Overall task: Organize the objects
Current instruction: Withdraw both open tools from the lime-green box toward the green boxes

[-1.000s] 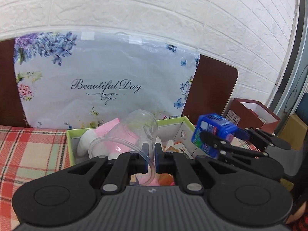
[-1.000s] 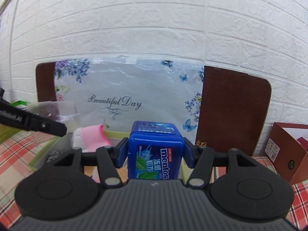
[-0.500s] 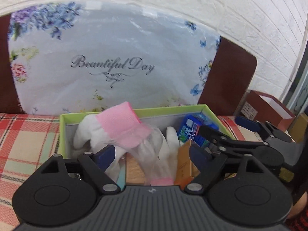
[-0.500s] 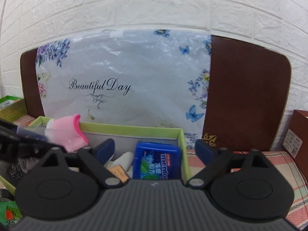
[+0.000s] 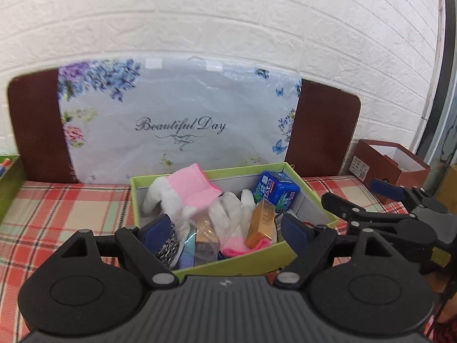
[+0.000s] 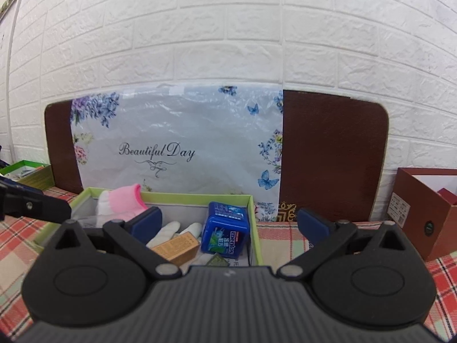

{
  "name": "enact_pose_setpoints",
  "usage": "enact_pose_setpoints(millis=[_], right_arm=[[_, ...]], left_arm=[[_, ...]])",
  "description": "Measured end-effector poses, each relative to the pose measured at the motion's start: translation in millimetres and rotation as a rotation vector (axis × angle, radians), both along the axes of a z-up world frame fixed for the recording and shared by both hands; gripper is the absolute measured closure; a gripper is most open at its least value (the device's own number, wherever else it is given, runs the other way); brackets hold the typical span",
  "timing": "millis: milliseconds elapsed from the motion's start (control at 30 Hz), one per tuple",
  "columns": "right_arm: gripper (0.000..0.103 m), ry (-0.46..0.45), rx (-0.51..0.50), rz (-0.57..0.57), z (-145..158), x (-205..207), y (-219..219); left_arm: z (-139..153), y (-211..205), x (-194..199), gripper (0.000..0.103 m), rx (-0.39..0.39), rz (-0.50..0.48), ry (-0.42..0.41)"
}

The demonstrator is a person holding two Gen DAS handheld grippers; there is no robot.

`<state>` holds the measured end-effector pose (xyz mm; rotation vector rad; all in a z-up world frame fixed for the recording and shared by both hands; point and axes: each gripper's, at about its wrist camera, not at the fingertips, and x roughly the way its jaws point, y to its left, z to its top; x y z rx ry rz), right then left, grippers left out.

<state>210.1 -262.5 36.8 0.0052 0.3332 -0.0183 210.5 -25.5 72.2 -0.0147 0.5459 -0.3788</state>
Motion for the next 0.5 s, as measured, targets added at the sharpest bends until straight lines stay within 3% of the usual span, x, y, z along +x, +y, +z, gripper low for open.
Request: enact_pose_setpoints(millis=[267, 500], right_arm=[[0.000, 0.027, 0.033, 0.007, 12.1, -69.5, 9.3], [0.000, 0.086, 0.052, 0.031, -11.6, -123.8, 24.8]], left_arm=[[-5.6, 9.7, -71.9, 0.016, 0.022, 0.092, -0.006], [-35.2, 22.6, -109.7, 0.016, 0.061, 0.164, 0.041]])
